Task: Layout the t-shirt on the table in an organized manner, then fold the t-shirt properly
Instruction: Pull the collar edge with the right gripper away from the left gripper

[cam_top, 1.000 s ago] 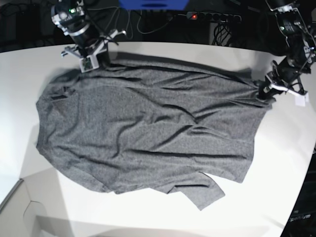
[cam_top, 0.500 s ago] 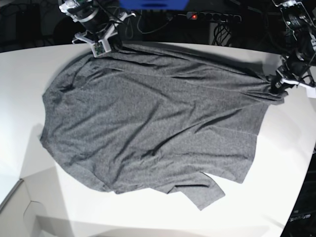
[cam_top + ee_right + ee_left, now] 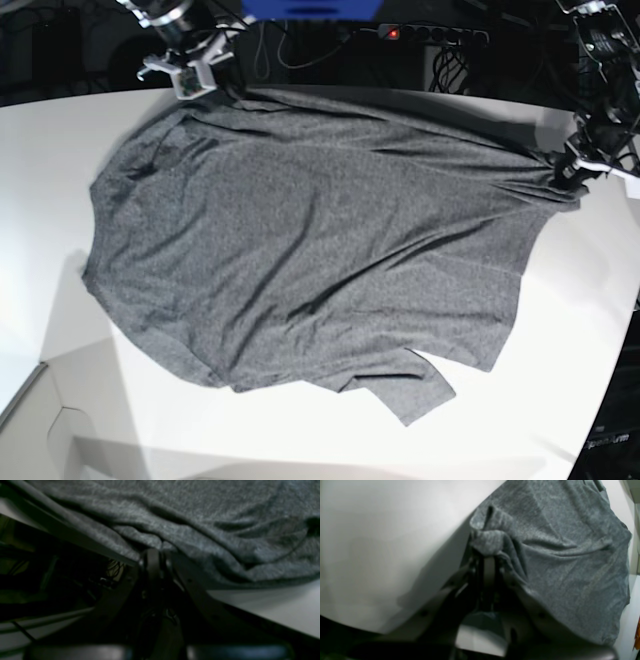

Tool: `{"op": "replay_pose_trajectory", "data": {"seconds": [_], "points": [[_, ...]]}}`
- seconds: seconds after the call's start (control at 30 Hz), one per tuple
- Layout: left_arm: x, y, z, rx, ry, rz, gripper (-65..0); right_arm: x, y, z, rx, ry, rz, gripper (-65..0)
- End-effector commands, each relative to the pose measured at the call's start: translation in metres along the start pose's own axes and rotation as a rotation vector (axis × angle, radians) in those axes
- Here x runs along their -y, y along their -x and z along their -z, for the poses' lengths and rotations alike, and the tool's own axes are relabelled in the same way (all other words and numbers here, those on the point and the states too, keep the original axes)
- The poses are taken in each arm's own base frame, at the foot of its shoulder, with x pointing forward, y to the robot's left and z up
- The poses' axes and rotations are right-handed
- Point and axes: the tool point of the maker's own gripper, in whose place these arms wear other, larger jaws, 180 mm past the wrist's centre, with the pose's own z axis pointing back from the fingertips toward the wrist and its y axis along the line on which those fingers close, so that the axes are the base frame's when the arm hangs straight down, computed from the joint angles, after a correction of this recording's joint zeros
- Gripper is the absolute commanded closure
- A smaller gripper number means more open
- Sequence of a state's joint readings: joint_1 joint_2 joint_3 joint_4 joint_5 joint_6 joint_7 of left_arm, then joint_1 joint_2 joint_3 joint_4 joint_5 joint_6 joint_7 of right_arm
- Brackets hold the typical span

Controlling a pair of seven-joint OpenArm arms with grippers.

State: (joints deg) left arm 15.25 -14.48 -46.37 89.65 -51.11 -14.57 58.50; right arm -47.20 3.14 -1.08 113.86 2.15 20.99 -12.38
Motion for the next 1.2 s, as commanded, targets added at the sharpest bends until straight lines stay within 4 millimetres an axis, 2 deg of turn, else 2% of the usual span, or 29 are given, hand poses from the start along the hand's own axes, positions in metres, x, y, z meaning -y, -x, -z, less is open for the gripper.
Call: {"op": "replay_pose_trajectory", "data": {"seconds": [0.0, 0.1, 0.27, 0.43, 0.7, 1.03, 1.17], "points": [[0.000, -0.014, -0.007, 0.036, 0.003, 0.025, -0.2, 0.002, -0.010, -0.005, 0.047, 0.011, 0.010, 0.0], [-0.001, -0.013, -0.007, 0.033, 0.000, 0.024, -0.2, 0.008, -0.011, -0.008, 0.060, 0.028, 0.010, 0.0], [-0.004, -0.009, -0.009, 0.025, -0.007, 0.023, -0.2, 0.005, -0.004, -0.013, 0.040, 0.018, 0.009, 0.0], [-0.001, -0.014, -0.008, 0.040, -0.001, 0.026, -0.2, 0.005, -0.007, -0.012, 0.048, 0.017, 0.007, 0.0], [0.018, -0.036, 0.007, 0.084, 0.048, 0.018, -0.2, 0.011, -0.023, -0.001, 0.093, 0.024, -0.013, 0.0], [0.039, -0.063, 0.014, 0.145, 0.096, 0.019, -0.2, 0.020, -0.046, 0.016, 0.156, 0.034, -0.038, 0.0], [0.058, -0.063, 0.024, 0.128, 0.136, 0.049, -0.2, 0.025, -0.049, 0.019, 0.155, 0.034, -0.061, 0.0]]}}
